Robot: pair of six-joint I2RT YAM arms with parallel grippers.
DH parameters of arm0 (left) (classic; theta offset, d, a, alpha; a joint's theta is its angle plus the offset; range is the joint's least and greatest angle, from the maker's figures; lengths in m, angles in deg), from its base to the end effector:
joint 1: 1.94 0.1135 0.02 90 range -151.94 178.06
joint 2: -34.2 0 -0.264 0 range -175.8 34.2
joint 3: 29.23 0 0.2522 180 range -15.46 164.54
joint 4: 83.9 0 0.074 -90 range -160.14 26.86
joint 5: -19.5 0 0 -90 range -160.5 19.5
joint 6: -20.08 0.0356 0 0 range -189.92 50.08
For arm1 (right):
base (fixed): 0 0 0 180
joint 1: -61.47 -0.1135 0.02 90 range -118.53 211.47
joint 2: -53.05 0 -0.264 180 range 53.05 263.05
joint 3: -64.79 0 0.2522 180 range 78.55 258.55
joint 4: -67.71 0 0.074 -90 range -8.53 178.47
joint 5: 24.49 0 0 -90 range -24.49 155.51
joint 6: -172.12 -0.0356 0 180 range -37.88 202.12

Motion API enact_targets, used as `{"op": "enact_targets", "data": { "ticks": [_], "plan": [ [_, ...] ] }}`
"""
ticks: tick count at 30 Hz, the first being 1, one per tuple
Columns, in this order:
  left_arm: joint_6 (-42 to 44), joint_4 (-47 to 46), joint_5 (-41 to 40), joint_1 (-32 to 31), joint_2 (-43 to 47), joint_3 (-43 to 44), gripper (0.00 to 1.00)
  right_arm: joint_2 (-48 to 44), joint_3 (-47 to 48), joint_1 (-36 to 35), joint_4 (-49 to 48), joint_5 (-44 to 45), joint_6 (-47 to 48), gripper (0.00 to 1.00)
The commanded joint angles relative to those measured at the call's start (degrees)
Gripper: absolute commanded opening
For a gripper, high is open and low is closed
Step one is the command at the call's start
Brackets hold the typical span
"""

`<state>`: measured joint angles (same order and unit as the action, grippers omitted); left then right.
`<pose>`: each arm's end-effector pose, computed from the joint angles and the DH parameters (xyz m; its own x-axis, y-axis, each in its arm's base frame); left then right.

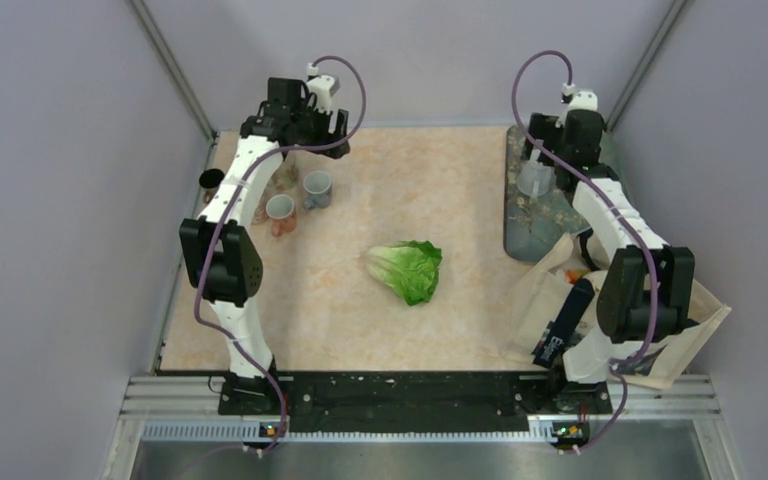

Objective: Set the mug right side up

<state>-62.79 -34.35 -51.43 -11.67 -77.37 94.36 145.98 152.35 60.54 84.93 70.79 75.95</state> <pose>0.4407 -0.0874 0.3460 -0.5442 0.2123 -0.8116 0.4864 0.8681 -0.0991 0.3856 0.0030 0.3115 -0.3745 0.1010 -0.9217 0.1097 0.9919 0.0641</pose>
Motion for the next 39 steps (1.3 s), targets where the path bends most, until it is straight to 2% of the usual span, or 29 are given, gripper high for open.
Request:
{"op": "enact_targets", "data": {
  "ticks": [1,4,8,16,26,29,33,39],
  "plan": [
    [1.3,-2.1,-1.4,0.0,3.7,-0.4,0.8,-0.1,-0.8,0.7,-1.6,1.1,0.7,0.95],
    [0.9,-2.0,-1.2,0.0,3.8,-0.5,0.8,1.7,0.3,0.7,0.8,5.1,-1.8,0.95],
    [0.5,-2.0,-1.0,0.0,4.0,-0.6,0.8,5.5,2.0,0.7,1.2,3.9,-3.2,0.9],
    [0.6,-2.0,-0.8,0.0,4.5,-0.5,0.8,16.2,7.2,0.7,0.9,5.0,-1.7,0.59],
    [0.6,-2.0,-0.3,0.0,3.8,0.5,0.8,22.4,9.0,0.7,2.4,8.5,-2.1,0.43],
    [0.7,-1.7,-0.3,0.0,3.5,0.9,0.8,24.0,10.2,0.7,4.2,9.4,-2.9,0.43],
    [0.7,-1.7,-0.3,0.0,3.4,1.0,0.8,23.8,9.9,0.7,5.1,12.4,-4.4,0.55],
    [0.6,-1.7,-0.2,0.1,3.1,1.1,0.8,24.1,11.1,0.7,5.9,13.8,-5.0,0.59]
  ]
}}
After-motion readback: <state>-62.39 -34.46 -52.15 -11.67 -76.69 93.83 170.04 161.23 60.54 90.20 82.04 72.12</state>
